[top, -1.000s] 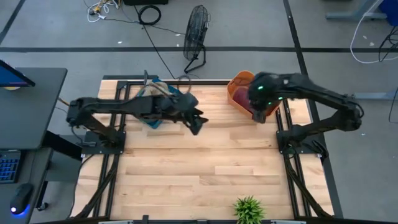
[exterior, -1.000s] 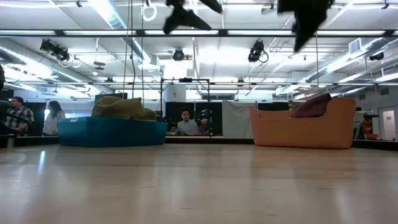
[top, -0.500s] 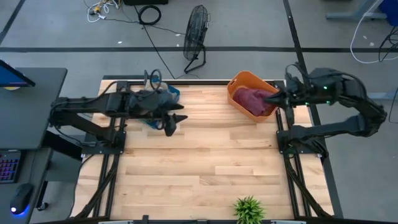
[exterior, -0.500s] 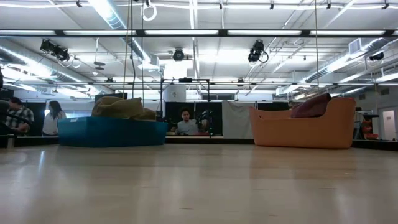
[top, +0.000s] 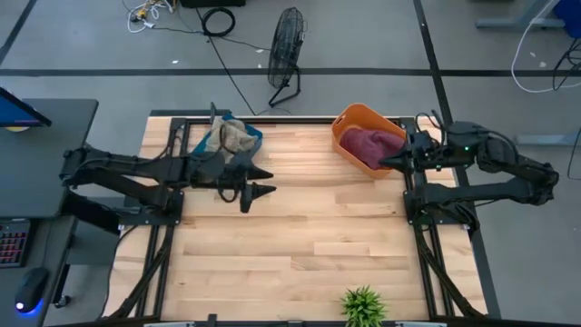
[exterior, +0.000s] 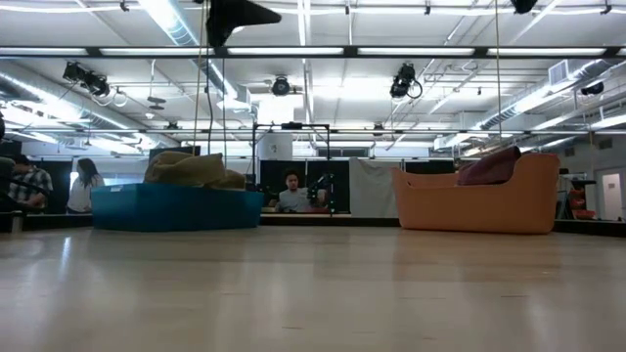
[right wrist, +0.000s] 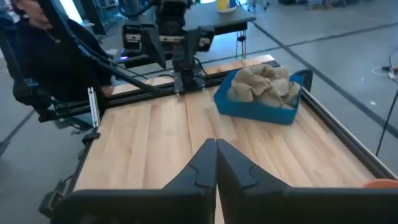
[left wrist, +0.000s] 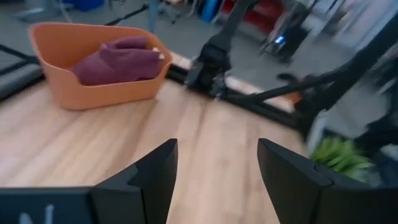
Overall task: Pick & Place hat
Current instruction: Return to Home Position
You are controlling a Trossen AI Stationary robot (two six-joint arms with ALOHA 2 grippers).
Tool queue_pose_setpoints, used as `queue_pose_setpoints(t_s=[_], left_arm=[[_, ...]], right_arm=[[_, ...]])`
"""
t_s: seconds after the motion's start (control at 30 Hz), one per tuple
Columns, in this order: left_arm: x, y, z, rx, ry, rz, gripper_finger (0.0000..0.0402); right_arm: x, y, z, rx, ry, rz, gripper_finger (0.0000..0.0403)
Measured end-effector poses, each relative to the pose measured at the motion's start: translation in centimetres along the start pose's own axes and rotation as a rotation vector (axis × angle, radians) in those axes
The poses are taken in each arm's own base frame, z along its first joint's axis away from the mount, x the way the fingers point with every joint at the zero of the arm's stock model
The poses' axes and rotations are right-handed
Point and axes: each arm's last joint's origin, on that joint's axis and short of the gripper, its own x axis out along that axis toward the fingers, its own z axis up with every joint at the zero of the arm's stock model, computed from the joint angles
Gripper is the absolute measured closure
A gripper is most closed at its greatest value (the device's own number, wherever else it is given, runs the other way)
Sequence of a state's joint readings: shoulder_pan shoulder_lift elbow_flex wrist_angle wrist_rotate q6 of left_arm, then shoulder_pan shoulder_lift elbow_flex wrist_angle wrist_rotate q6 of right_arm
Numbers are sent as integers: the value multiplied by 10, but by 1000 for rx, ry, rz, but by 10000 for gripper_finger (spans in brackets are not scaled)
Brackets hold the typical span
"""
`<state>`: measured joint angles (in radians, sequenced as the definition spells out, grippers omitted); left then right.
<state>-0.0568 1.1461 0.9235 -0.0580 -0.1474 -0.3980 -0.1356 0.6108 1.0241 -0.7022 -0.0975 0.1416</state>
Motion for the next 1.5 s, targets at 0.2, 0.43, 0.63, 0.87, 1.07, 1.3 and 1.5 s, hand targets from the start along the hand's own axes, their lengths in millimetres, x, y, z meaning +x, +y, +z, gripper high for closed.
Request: queue_pose_setpoints(t_s=[0.2, 0.43, 0.63, 0.87, 1.07, 1.3, 1.5], left_arm=[[-10, 17, -22, -37, -72, -79, 177], [-10, 37, -30, -49, -50, -87, 177], [-13, 49, -43, -55, -29, -76, 177], [-31, 56, -61, -69, -38, -78, 177], [-50, 62, -74, -64, -79, -80, 177], [-63, 71, -93, -32, -110, -33, 177], [-67, 80, -112, -21, -145, 2, 177]], right_arm=[[-3, -3, -25, -6, -149, 20, 394], [-15, -6, -51, 31, -294, 48, 394], [-30, -7, -70, 28, -373, 54, 399], [-38, -11, -95, 20, -435, 31, 400], [-29, -15, -106, 33, -413, -9, 400], [-21, -16, -114, 37, -378, 12, 400], [-12, -17, -122, 29, -342, 24, 401]])
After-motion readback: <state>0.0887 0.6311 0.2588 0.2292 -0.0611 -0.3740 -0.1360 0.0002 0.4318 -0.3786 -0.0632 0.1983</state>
